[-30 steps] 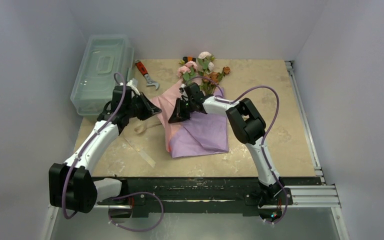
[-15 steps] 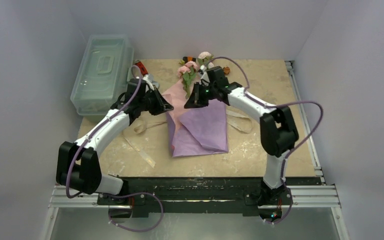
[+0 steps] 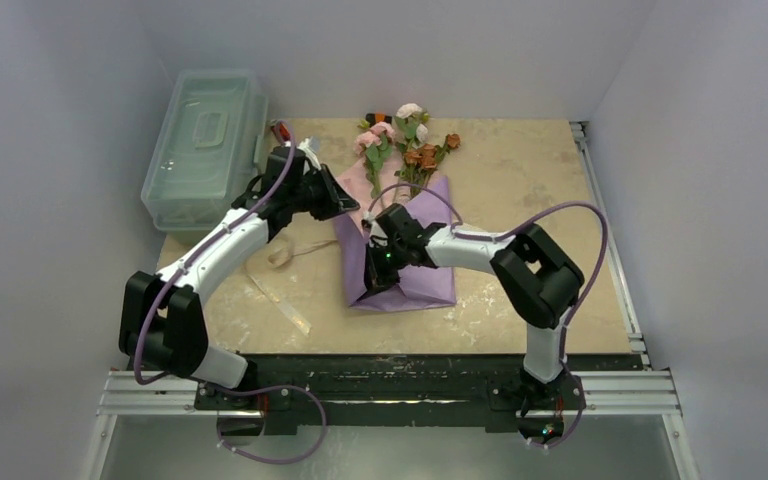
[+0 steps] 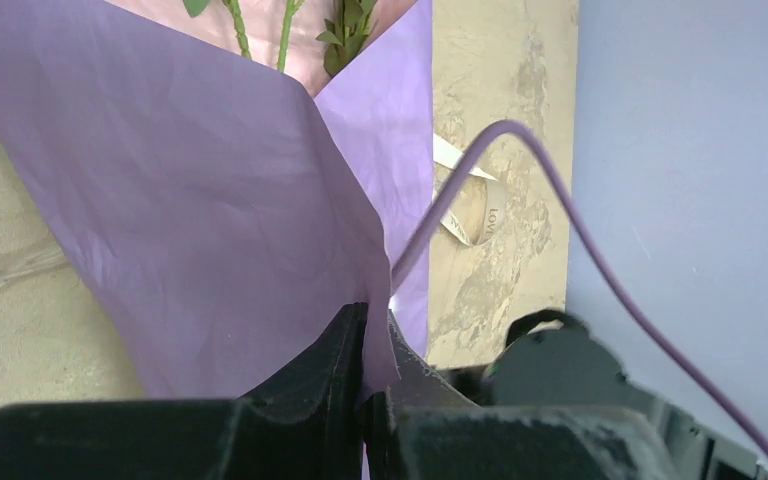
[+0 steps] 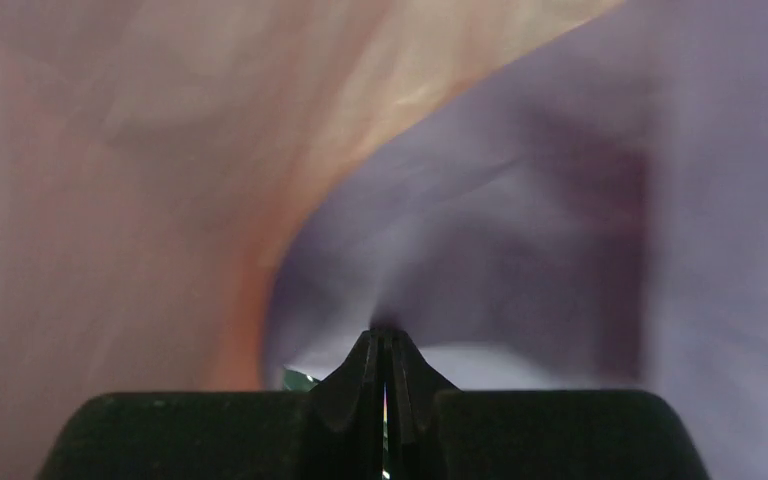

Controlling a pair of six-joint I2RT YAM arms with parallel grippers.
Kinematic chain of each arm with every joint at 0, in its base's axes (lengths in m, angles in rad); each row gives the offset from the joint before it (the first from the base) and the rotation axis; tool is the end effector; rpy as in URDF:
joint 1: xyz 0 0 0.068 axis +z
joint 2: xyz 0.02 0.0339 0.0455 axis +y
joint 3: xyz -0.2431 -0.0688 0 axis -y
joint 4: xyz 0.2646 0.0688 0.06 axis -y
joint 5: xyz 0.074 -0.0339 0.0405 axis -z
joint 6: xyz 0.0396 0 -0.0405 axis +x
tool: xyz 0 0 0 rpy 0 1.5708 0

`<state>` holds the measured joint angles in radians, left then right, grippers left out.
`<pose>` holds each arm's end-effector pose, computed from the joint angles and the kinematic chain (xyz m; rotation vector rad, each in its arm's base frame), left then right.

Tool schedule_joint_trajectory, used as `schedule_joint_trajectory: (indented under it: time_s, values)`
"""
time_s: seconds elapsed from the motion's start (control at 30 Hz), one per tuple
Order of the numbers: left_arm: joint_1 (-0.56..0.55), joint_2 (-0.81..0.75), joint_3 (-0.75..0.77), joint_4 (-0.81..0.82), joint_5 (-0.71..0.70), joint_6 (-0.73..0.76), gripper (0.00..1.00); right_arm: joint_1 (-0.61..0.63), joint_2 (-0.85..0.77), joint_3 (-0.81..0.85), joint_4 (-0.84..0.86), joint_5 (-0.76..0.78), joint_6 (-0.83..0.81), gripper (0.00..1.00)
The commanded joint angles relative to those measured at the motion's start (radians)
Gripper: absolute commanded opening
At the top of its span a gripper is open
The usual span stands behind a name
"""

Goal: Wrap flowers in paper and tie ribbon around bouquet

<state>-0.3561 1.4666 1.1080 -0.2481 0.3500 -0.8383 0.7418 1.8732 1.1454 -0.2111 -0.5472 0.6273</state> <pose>0.3279 -0.1365 0.2552 -0.3465 2.3109 -1.0248 0.2762 0.2811 0.1273 -0.4099 2.7356 1.1683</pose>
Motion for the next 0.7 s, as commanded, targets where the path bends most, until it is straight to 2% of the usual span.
schedule_joint_trajectory:
  time_s: [0.0,0.33,0.47,0.67]
  values:
    - [-0.013,0.003,0.046,0.030,-0.014,-0.015,0.00,0.046,0.040,0.053,0.085,-0.043,0.018,0.07]
    - [-0.038,-0.011,0.060,0.048,-0.022,-0.062,0.00,0.051,0.157,0.065,0.101,-0.067,0.018,0.06]
    - [-0.054,0.007,0.075,0.053,-0.025,-0.065,0.00,0.050,0.124,0.115,0.054,-0.081,0.015,0.06]
    - [-0.063,0.028,0.095,0.058,-0.026,-0.066,0.00,0.032,0.022,0.202,-0.106,-0.069,0.005,0.07]
